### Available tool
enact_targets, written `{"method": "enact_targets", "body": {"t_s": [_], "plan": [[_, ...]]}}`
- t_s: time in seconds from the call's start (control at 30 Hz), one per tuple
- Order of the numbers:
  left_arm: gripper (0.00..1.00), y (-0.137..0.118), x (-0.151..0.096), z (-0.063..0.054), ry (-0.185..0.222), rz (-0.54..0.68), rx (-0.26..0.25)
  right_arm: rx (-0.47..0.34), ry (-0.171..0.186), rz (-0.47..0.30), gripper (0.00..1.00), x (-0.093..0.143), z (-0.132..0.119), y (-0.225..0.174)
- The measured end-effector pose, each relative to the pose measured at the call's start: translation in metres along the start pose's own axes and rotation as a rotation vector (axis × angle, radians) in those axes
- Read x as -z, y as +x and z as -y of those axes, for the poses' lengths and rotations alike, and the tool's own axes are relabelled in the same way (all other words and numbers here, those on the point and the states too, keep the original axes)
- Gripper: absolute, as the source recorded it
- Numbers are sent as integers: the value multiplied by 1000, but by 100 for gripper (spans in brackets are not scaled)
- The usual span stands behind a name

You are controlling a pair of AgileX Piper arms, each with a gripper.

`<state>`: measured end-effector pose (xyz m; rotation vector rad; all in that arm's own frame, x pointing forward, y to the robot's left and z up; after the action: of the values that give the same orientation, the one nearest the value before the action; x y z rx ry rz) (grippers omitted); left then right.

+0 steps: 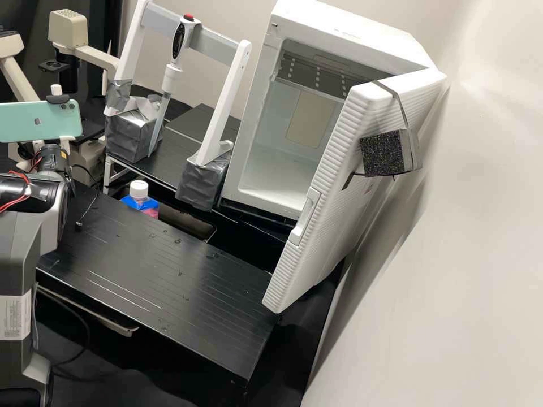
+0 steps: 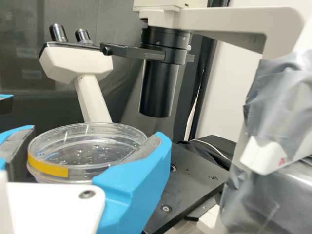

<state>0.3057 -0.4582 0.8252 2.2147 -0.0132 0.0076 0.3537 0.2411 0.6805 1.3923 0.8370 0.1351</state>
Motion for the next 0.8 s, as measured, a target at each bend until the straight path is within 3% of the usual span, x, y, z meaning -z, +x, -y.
{"method": "enact_targets", "body": {"t_s": [0.8], "plan": [[100, 0, 0, 0, 0, 0, 0, 44, -11, 69, 0, -26, 8, 64]]}}
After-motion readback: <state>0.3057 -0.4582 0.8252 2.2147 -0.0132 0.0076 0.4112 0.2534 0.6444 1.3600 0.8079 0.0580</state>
